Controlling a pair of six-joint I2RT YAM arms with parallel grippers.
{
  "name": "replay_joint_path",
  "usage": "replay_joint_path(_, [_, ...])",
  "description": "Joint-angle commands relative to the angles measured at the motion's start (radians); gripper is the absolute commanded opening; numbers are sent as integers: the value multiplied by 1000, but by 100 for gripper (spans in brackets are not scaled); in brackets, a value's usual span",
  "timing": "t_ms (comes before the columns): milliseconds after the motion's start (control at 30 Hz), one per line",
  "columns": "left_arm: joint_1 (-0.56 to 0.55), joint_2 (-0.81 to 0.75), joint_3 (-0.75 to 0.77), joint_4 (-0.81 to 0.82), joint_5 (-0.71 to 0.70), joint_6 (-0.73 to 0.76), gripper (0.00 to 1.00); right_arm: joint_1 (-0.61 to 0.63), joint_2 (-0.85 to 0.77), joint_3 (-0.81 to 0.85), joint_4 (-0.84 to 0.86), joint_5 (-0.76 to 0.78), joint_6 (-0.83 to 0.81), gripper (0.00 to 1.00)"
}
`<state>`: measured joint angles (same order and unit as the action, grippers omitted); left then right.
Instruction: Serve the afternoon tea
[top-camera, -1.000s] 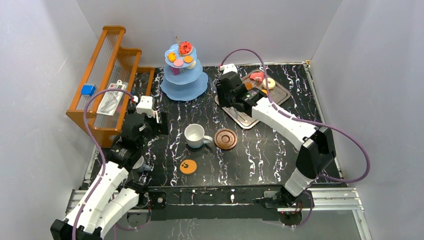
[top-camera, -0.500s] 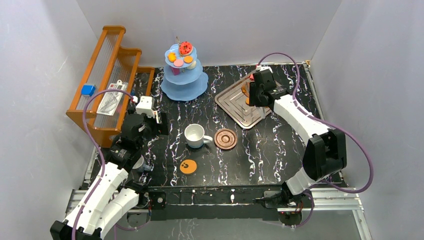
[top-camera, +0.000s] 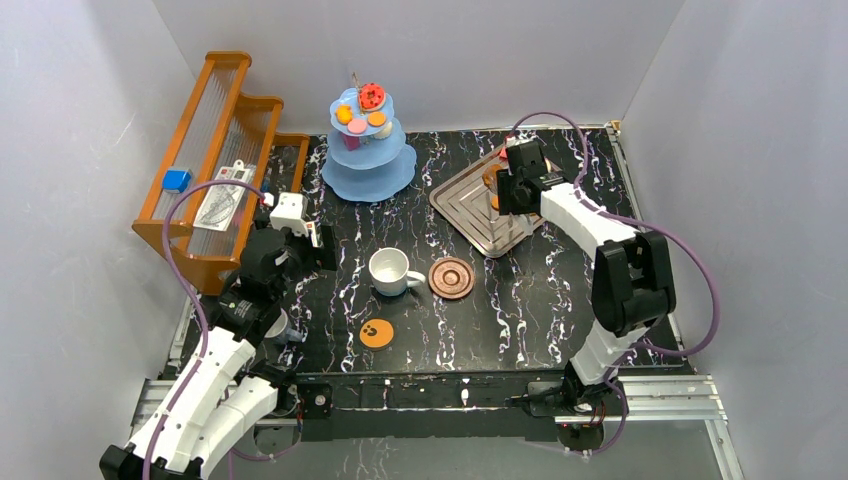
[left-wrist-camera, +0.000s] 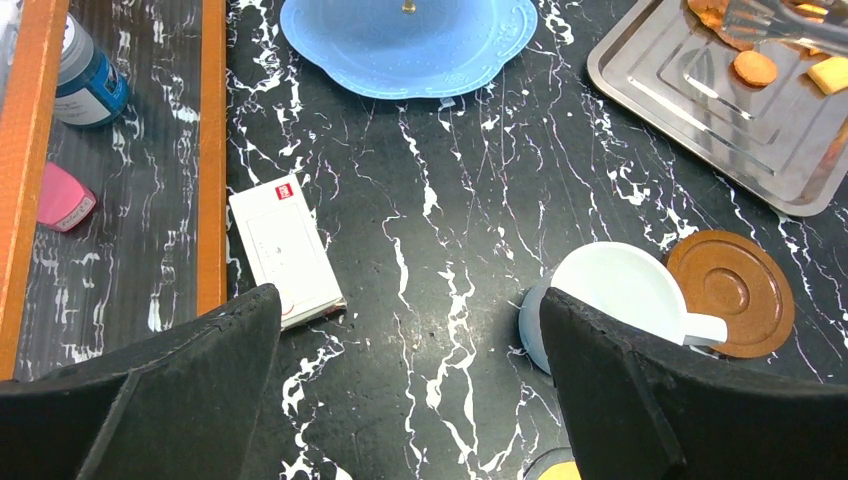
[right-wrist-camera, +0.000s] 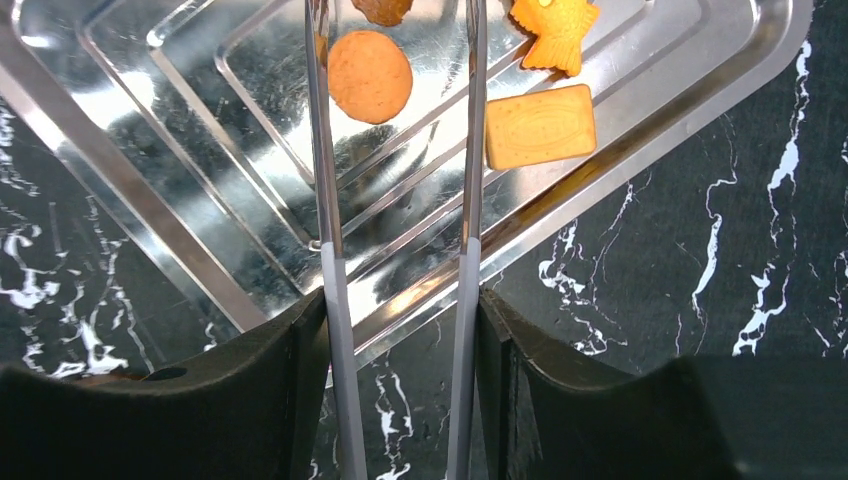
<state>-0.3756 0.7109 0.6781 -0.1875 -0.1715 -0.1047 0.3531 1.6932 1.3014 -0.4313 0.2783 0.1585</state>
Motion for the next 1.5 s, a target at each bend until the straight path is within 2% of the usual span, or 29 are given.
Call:
replay_joint_path(0, [-5, -25, 27, 8, -5, 0, 98, -19, 21, 56, 94, -23, -69, 59])
replay_joint_path(467, [-5, -19, 27, 8, -10, 2, 98, -34, 89, 71, 102, -86, -141, 58])
replay_joint_path(600, [-5, -21, 28, 8, -13, 2, 98, -34, 96, 77, 94, -96, -146, 55])
replay_joint_path(800, [-5, -22, 28, 8, -15, 3, 98, -34, 70, 65, 91, -89, -152, 46])
replay_joint_path(1100, [-5, -30, 29, 8, -10, 3, 98, -21, 11, 40, 82, -74, -136, 41])
replay_joint_path(1467, [-5, -28, 30, 8, 0, 2, 98, 37, -49, 71, 59, -51, -129, 41])
